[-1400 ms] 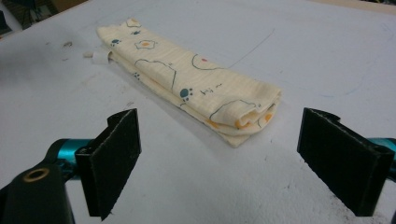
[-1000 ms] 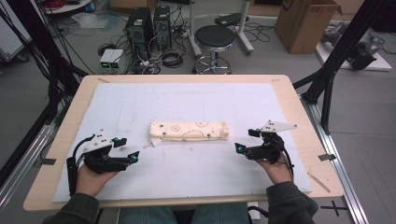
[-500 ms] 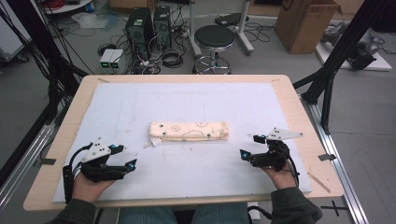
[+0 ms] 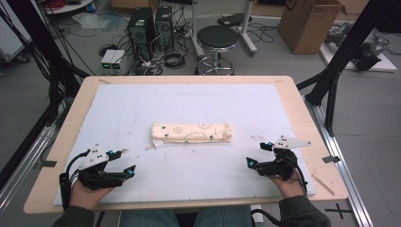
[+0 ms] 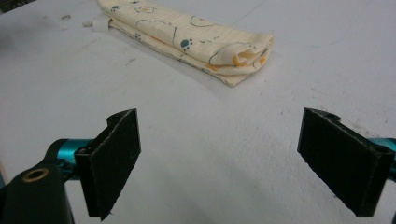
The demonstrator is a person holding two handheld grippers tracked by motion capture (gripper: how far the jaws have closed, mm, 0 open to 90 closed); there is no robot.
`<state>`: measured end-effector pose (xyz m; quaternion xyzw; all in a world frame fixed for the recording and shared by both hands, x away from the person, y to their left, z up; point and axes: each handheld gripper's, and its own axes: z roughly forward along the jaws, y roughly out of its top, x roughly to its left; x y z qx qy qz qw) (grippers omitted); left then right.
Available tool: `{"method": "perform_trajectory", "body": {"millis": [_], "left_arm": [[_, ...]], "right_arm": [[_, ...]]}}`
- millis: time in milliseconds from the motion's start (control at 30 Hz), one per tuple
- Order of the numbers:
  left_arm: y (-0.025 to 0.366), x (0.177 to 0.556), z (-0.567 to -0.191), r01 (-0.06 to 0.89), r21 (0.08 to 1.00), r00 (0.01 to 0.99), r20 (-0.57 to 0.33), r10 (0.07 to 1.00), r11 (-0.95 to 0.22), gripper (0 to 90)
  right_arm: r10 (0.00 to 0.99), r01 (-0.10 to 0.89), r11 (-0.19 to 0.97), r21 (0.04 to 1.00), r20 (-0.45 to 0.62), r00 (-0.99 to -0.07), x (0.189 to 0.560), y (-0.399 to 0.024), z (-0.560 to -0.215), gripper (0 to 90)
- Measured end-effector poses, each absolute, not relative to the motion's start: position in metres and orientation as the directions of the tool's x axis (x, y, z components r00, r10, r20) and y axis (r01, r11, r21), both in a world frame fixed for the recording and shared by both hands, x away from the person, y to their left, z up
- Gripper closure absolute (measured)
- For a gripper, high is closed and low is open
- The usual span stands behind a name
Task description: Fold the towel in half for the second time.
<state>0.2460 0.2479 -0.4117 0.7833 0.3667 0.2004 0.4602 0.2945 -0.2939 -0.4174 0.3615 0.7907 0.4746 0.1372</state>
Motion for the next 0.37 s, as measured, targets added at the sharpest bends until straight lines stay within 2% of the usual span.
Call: {"method": "perform_trajectory", "body": {"millis": [367], "left_arm": [[0.247,0.250,-0.415,0.392,0.865,0.648,-0.018,0.761,-0.313,25.3]], "right_arm": [[0.686,0.449,0.311,0.837,0.130,-0.716,0.298,-0.282,-0.424,12.6]]}}
